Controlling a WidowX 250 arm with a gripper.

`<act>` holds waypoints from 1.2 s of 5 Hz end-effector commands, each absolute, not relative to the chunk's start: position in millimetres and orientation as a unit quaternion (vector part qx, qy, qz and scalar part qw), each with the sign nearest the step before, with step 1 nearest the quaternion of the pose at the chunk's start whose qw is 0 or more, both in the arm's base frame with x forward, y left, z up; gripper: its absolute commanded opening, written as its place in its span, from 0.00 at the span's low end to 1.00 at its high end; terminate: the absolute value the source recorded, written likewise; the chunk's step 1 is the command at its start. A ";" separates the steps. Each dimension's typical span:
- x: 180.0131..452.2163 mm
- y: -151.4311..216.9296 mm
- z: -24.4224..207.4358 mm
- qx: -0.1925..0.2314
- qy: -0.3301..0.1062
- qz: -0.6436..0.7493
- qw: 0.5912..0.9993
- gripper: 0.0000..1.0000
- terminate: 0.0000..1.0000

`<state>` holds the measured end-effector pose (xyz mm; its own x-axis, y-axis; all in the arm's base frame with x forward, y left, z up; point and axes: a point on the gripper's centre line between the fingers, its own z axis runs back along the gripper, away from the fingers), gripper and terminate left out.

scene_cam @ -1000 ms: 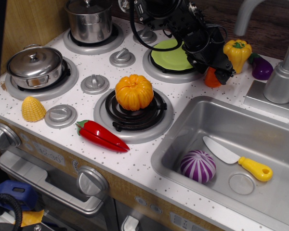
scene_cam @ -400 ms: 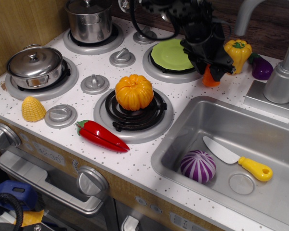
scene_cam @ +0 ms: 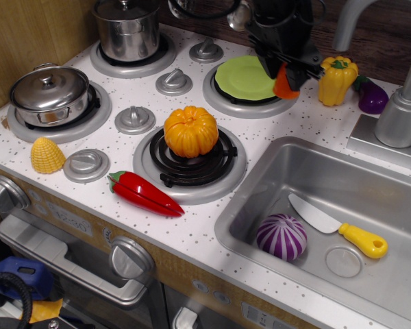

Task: Put carrot on plate

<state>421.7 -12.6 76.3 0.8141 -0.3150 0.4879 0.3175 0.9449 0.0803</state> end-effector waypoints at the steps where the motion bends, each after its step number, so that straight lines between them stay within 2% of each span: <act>1: 436.2 20.5 102.6 0.012 -0.311 -0.183 0.933 0.00 0.00; 2: 452.8 37.8 96.1 -0.010 -0.316 -0.194 0.929 0.00 0.00; 3: 463.0 47.5 88.1 -0.014 -0.320 -0.207 0.924 0.00 0.00; 5: 467.5 54.7 76.2 -0.013 -0.331 -0.220 0.918 0.00 0.00; 6: 470.6 57.2 69.1 -0.017 -0.340 -0.237 0.910 1.00 0.00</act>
